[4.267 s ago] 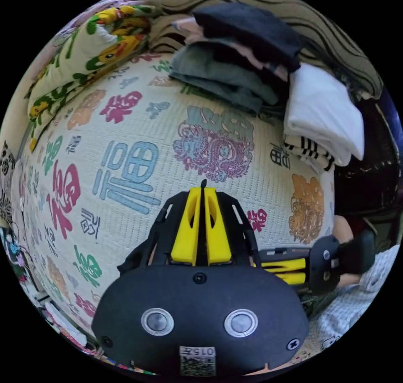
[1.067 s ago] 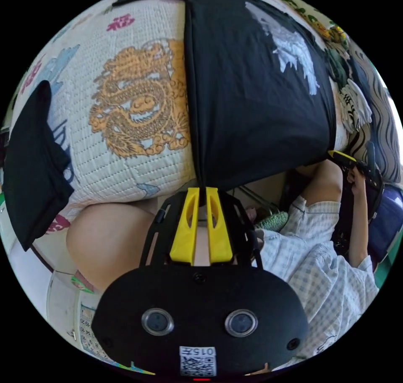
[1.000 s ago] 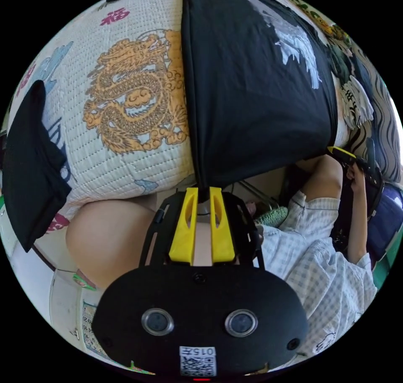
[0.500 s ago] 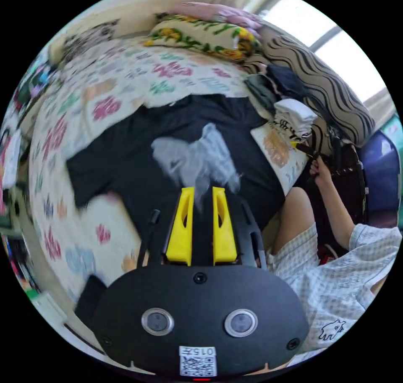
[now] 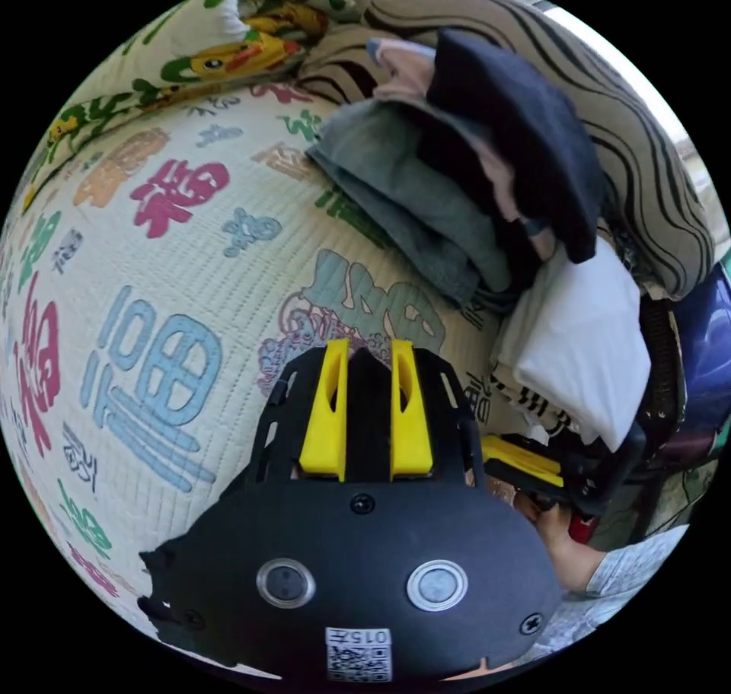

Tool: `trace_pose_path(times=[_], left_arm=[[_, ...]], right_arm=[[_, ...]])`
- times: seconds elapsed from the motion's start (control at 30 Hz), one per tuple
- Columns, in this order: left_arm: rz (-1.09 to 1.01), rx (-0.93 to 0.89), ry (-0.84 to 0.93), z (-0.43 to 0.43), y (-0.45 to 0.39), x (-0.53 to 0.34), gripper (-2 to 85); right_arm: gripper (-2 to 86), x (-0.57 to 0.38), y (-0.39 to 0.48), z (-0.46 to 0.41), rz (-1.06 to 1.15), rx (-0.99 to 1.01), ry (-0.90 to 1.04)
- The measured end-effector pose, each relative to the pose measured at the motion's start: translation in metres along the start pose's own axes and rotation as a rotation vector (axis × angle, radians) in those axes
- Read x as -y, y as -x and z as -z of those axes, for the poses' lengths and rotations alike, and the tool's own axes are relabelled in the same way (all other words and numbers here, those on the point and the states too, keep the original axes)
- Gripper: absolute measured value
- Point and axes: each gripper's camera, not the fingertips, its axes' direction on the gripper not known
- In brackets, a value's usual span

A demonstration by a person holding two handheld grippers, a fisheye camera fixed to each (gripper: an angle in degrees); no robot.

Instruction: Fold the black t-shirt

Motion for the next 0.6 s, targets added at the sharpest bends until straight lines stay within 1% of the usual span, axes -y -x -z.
trace_pose_path(times=[0.07,0.13,0.2,0.23,0.3,0.33,0.4,0.43,0.47,0.6], left_arm=[[-0.033,0.055,-0.013,-0.007,0.002,-0.002,1.3],[-0.061,-0.013,-0.054,-0.003,0.012,-0.011,0.2],[-0.088,-0.159,-0.176,0.017,0.030,-0.041,-0.5],[-0.089,-0.179,-0.211,0.025,0.035,-0.053,-0.6],[-0.069,-0.235,-0.337,0.055,0.060,-0.113,-0.8],[-0.050,-0.231,-0.358,0.061,0.068,-0.131,-0.8],[0.022,-0.196,-0.437,0.082,0.099,-0.208,-0.8],[0.051,-0.184,-0.448,0.085,0.107,-0.228,-0.8],[0.098,-0.171,-0.468,0.087,0.122,-0.267,-0.7],[0.265,-0.129,-0.455,0.062,0.167,-0.381,-0.2]], right_arm=[[-0.2,0.005,0.010,0.012,-0.005,0.034,0.008],[-0.4,0.010,0.023,0.025,0.011,0.056,-0.003],[-0.4,0.016,0.043,0.039,0.051,0.049,-0.012],[-0.5,0.019,0.060,0.049,0.086,0.048,-0.026],[-0.5,0.023,0.091,0.063,0.156,0.066,-0.037],[-0.5,0.025,0.115,0.071,0.218,0.088,-0.033],[-0.5,0.025,0.156,0.078,0.332,0.112,-0.006],[-0.5,0.024,0.184,0.079,0.411,0.122,0.025],[-0.5,0.021,0.213,0.076,0.490,0.121,0.063],[-0.2,0.009,0.286,0.048,0.659,0.145,0.219]])
